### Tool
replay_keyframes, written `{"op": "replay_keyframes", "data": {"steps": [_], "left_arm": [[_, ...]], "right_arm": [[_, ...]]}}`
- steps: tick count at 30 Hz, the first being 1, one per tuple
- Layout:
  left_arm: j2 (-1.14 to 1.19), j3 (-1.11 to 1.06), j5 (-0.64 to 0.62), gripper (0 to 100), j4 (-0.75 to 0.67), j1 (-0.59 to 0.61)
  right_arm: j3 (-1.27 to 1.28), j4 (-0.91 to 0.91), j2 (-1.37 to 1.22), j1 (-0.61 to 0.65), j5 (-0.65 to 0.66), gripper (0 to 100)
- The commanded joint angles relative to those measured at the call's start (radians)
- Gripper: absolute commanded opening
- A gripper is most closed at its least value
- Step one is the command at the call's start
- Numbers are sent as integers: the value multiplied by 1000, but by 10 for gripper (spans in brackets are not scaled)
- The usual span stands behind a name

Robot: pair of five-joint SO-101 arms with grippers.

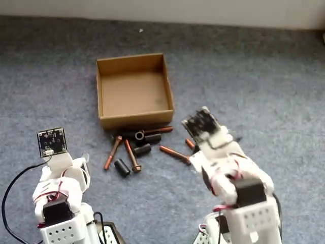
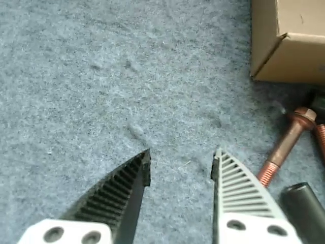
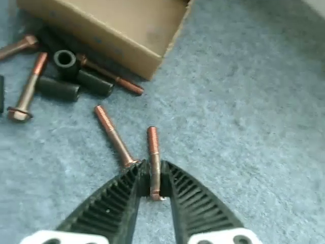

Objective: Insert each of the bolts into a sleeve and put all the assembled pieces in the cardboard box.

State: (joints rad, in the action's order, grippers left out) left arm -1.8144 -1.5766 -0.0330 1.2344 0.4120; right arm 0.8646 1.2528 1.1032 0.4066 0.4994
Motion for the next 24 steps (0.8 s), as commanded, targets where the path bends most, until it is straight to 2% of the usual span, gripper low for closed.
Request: {"op": "replay_keyframes", "data": {"steps": [1, 3, 11, 17, 24], "left_arm": [[-8, 10, 5, 220, -15, 19], [-8, 10, 5, 221, -15, 36], [-7, 7, 6, 221, -15, 58], [-7, -31, 109, 221, -23, 58], [-7, -33, 115, 221, -23, 58]], "right_arm": [[-119, 4, -211, 124, -86, 197], [-171, 4, -302, 186, -129, 236], [-369, -4, -648, 407, -132, 238], [-530, -5, -924, 430, -63, 238], [-693, -12, -1153, 430, -32, 238]]}}
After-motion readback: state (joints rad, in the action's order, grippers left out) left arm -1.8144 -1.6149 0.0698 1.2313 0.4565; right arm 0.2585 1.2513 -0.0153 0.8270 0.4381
